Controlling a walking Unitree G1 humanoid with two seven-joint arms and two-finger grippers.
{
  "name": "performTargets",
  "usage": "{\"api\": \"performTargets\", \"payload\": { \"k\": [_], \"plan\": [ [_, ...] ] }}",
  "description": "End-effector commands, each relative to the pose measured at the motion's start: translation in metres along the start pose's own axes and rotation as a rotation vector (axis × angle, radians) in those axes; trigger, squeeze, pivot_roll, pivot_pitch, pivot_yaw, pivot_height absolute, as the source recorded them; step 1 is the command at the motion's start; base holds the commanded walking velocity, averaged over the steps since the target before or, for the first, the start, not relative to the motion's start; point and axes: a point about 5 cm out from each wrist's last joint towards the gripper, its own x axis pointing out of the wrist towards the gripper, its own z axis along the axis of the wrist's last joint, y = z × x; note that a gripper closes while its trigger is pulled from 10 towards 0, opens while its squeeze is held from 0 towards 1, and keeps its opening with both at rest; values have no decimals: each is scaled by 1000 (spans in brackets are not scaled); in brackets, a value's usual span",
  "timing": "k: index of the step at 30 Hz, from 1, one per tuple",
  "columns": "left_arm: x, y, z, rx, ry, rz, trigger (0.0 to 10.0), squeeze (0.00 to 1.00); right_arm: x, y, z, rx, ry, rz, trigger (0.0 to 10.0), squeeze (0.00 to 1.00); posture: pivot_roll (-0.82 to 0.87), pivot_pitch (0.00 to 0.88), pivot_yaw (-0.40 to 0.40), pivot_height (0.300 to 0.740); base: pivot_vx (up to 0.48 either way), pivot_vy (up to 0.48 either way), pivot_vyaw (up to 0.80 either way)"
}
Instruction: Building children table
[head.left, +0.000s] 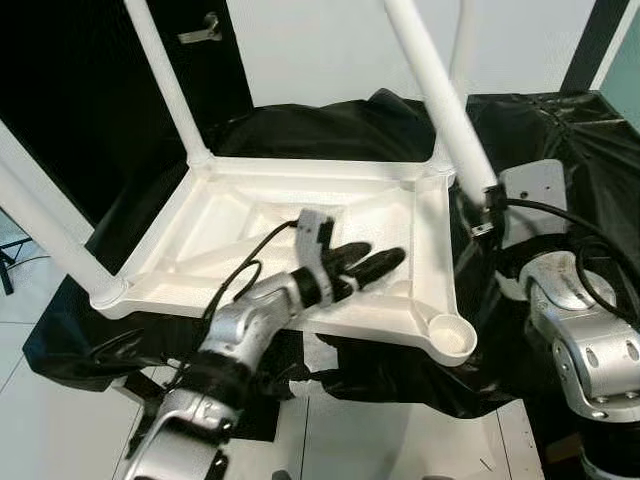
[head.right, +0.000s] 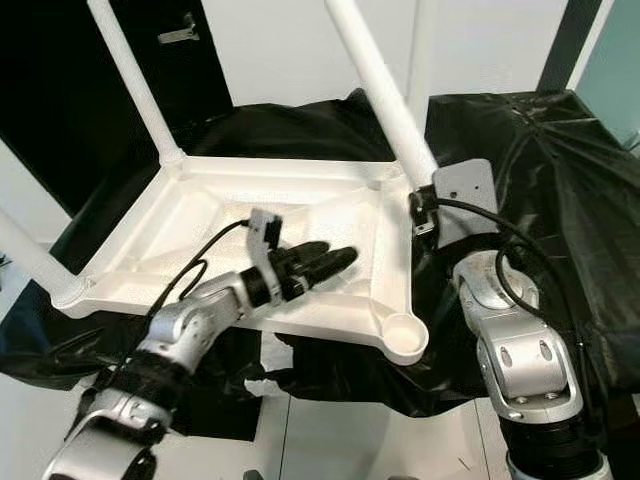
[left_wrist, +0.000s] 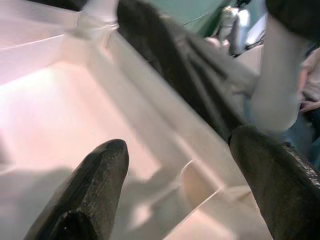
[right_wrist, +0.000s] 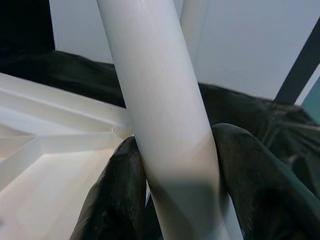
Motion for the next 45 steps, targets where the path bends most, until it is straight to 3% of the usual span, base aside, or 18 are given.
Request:
{"api": "performTargets", "payload": {
  "k": [1,4,5,6,13,19,37,45],
  "plan": [
    [-12,-33,0,30,37,-651,10000,0,1,4,3,-3,-26,6,10000,0,-232,0,78,740,0,0,0],
    [-36,-31,-13,114,198,-742,10000,0,4,11,0,19,-28,9,10000,0,-221,0,80,740,0,0,0],
    [-36,-31,-13,114,198,-742,10000,0,4,11,0,19,-28,9,10000,0,-221,0,80,740,0,0,0],
    [-41,-29,-20,147,270,-759,10000,0,5,13,-2,24,-28,6,10000,0,-216,0,81,740,0,0,0],
    [-37,-27,-40,209,395,-750,10000,0,12,20,-3,54,-42,1,10000,0,-214,0,85,740,0,0,0],
    [-35,-31,-45,210,431,-781,10000,0,14,22,-2,61,-48,-6,10000,0,-219,0,87,740,0,0,0],
    [-51,-34,-40,187,463,-902,10000,0,12,24,-7,56,-31,-16,10000,0,-221,0,78,740,0,0,0],
    [-59,-35,-54,233,585,-939,10000,0,14,24,-7,56,-30,-15,10000,0,-217,0,80,740,0,0,0]
  ]
}}
